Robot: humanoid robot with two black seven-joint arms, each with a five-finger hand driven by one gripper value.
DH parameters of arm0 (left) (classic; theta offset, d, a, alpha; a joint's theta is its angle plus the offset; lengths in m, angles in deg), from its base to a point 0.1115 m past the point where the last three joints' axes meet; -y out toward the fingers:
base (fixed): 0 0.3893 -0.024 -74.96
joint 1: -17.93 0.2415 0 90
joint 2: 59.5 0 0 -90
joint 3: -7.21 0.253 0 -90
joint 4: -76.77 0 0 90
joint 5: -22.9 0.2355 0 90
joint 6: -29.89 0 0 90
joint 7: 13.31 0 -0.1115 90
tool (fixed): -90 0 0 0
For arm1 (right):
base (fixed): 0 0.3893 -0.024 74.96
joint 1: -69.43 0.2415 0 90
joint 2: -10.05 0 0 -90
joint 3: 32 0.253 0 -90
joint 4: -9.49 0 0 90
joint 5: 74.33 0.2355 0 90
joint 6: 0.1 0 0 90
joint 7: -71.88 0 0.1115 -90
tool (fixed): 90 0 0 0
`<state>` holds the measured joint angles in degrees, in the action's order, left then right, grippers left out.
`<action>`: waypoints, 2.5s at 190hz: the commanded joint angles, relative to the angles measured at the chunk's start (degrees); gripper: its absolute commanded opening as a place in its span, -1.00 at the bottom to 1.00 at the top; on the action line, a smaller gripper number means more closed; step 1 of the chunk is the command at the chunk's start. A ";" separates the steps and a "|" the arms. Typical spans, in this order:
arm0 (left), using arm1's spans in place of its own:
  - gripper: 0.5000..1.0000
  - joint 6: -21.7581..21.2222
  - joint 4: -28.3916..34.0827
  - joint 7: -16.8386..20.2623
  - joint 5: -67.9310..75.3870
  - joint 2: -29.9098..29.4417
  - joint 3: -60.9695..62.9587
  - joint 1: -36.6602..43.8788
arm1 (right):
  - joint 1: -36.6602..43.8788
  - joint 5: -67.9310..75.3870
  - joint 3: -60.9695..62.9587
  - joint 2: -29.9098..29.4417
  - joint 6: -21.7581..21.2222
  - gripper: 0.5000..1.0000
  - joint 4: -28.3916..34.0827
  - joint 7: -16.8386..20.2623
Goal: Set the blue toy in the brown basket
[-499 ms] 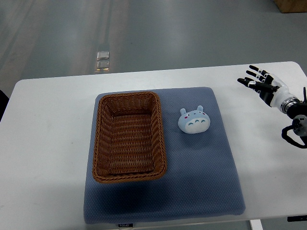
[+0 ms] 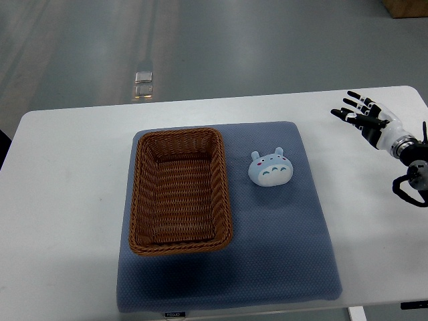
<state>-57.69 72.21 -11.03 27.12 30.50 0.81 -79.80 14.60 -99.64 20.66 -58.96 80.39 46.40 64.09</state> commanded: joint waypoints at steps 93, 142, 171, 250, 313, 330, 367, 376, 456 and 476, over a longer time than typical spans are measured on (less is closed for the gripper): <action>1.00 -0.04 0.26 0.00 0.01 0.00 -0.10 0.00 | -0.10 -0.09 -0.01 0.01 -0.95 0.69 0.79 -0.74; 1.00 0.04 0.35 0.00 0.01 0.00 -0.10 0.00 | 0.26 -0.61 -0.09 0.28 -2.36 0.69 0.88 -0.91; 1.00 -0.04 0.35 0.00 0.01 0.00 -0.10 0.00 | 0.43 -0.70 -0.71 1.16 -2.36 0.69 0.88 -0.91; 1.00 -0.04 0.09 0.00 0.01 0.00 -0.10 0.00 | 3.51 -6.06 -1.50 3.09 -5.78 0.69 1.67 -1.27; 1.00 -0.04 0.17 0.00 0.01 0.00 -0.10 0.00 | 12.20 -13.27 -15.20 10.47 -11.23 0.69 6.85 -2.58; 1.00 -0.04 0.09 0.00 0.01 0.00 -0.10 0.00 | 17.21 -15.29 -21.35 12.84 -13.34 0.69 8.52 -3.20; 1.00 -0.04 -0.09 0.00 0.01 0.00 -0.01 0.00 | 26.89 -21.18 -34.46 14.78 -14.57 0.69 13.71 -4.17; 1.00 -0.04 -0.09 0.00 0.01 0.00 -0.01 0.00 | 28.82 -22.58 -37.53 14.52 -14.66 0.69 14.76 -4.17; 1.00 -0.04 0.00 0.00 0.01 0.00 -0.01 0.00 | 35.32 -31.38 -51.07 7.40 -14.66 0.69 18.72 -4.43; 1.00 -0.04 0.09 0.00 -0.08 0.00 -0.01 0.00 | 35.41 -33.66 -53.18 5.29 -14.13 0.69 18.72 -4.43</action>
<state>-57.73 72.20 -11.03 27.12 30.50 0.80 -79.80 49.84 -131.12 -30.45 -51.67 65.74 65.01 59.66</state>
